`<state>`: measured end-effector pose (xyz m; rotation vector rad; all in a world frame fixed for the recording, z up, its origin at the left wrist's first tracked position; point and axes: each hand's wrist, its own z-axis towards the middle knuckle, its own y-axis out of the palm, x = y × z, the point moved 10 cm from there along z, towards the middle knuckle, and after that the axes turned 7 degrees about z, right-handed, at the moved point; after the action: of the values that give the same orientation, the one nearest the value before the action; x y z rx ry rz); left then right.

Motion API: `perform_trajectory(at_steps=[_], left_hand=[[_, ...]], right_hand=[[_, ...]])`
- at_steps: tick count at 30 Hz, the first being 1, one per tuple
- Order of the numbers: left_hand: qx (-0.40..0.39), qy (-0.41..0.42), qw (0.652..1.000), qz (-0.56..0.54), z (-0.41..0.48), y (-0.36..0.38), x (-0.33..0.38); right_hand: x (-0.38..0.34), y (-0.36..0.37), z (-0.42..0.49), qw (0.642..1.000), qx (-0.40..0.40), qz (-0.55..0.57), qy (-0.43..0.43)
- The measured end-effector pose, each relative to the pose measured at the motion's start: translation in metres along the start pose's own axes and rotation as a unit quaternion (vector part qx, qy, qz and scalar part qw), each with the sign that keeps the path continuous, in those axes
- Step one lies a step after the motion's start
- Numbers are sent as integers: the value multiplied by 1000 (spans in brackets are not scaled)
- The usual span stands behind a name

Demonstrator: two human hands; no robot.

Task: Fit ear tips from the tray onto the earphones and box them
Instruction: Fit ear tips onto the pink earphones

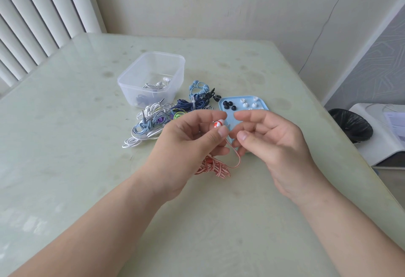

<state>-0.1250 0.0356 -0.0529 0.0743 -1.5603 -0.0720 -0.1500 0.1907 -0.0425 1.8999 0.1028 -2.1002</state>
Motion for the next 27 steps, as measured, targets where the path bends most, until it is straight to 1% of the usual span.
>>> perform_trajectory(at_steps=[3,6,8,10,12,17,19,24,27], left_hand=[[5,-23,997,-76,0,-1,2],[1,-70,982,-173,-2,0,0],[-7,-90,972,-216,-2,1,-1],[-14,-99,966,-237,-3,3,-1],[-8,-99,966,-238,-3,3,-2],[45,-60,980,-182,3,-14,-3],[38,-56,983,-174,3,-13,-3],[-2,-86,985,-151,-2,2,-12],[0,-83,989,-122,-4,4,-12]], right_hand=[[-2,11,-4,996,-42,-72,-11],[0,30,-11,980,-106,-169,-19],[6,42,-14,971,-146,-187,-10],[10,49,-15,969,-162,-188,-10],[11,45,-12,977,-138,-162,-2],[6,24,-8,997,-63,-51,20],[6,19,-5,998,-48,-9,32],[10,11,-1,995,-11,85,51],[10,7,-1,995,17,86,56]])
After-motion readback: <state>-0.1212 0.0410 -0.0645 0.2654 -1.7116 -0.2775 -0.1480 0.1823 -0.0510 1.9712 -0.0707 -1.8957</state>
